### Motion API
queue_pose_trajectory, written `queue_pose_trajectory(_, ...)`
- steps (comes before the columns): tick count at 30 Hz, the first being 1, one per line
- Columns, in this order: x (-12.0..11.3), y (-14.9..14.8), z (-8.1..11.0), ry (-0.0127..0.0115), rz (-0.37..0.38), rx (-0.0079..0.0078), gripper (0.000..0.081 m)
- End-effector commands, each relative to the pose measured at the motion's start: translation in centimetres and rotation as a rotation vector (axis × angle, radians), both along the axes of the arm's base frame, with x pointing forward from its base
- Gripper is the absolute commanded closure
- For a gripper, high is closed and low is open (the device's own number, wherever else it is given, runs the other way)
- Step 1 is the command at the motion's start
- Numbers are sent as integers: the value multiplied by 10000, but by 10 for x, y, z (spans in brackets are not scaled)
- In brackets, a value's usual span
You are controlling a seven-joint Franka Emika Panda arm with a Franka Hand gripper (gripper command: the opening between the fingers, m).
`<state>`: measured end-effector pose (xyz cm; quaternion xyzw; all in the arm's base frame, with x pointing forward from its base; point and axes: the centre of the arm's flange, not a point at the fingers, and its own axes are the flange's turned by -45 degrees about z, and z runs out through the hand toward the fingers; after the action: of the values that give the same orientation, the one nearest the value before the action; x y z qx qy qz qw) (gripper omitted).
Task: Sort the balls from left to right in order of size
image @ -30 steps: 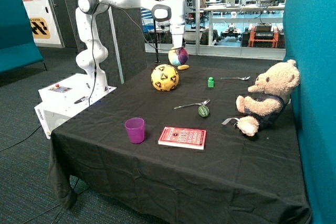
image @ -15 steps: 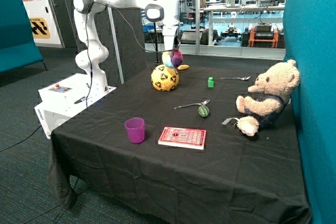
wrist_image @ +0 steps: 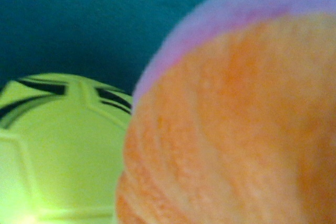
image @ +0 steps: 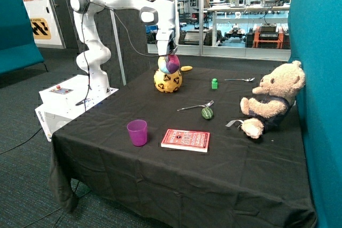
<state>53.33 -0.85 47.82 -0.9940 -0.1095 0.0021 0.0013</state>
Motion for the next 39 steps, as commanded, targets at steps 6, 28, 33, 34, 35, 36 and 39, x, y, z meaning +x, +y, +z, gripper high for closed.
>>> queue_pose_trajectory(6,-23,-41,-33,-44,-450,-22,808)
queue_pose_trajectory(28,-47,-69,-72,-44,-526,-22,808)
queue_pose_trajectory(33,-54,-65,-90,-44,-421,-22,808)
queue_pose_trajectory(34,-54,-65,-92,-44,-421,-22,808)
queue_pose_trajectory(35,-54,-65,-93,-44,-421,-22,808)
queue_pose_trajectory(36,-55,-65,-94,-44,-421,-22,808)
queue_pose_trajectory(39,-56,-69,-98,-44,-433,-22,808)
